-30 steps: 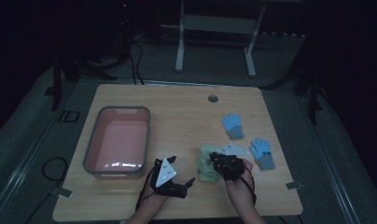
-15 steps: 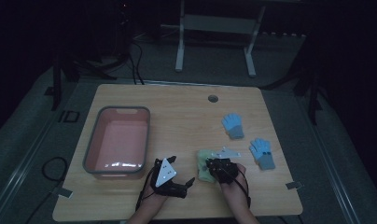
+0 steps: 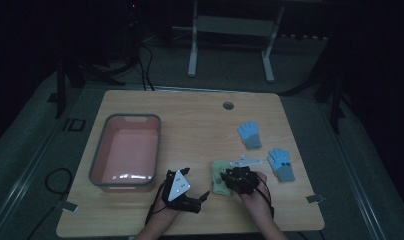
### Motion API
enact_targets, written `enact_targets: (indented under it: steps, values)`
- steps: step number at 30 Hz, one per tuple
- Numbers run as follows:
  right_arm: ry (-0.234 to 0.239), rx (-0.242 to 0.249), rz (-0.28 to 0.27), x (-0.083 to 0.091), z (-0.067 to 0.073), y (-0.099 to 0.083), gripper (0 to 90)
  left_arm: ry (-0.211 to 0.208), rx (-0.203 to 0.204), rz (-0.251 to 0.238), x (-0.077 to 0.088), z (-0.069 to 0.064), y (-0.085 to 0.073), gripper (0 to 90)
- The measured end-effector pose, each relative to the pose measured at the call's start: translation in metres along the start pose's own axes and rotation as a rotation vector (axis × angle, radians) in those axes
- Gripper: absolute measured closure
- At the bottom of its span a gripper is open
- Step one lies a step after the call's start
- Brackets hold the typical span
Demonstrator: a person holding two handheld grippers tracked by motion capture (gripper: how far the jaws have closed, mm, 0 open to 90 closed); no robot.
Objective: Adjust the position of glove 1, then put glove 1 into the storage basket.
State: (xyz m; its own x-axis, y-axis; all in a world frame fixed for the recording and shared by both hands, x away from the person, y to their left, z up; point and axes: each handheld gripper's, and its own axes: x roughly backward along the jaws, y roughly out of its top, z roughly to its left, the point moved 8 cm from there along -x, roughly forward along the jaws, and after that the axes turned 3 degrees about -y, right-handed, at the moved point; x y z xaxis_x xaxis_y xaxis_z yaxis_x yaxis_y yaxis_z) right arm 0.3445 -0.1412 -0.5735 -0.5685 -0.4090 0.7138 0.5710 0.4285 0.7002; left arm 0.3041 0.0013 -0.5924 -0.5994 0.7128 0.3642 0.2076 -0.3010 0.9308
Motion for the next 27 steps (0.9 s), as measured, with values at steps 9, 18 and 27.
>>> enact_targets:
  steps: [9, 18, 27]
  values:
    - [0.084, -0.033, -0.097, 0.022, -0.026, 0.011, 20.9, -0.009, -0.109, 0.071, -0.001, -0.005, 0.001, 0.1]
    - [0.149, 0.028, -0.174, 0.030, -0.037, 0.020, 13.9, -0.145, 0.000, 0.098, 0.000, -0.017, 0.013, 5.3]
    - [0.217, 0.040, -0.133, 0.020, -0.031, 0.036, 15.9, -0.269, -0.173, 0.149, -0.020, -0.037, 0.017, 15.0]
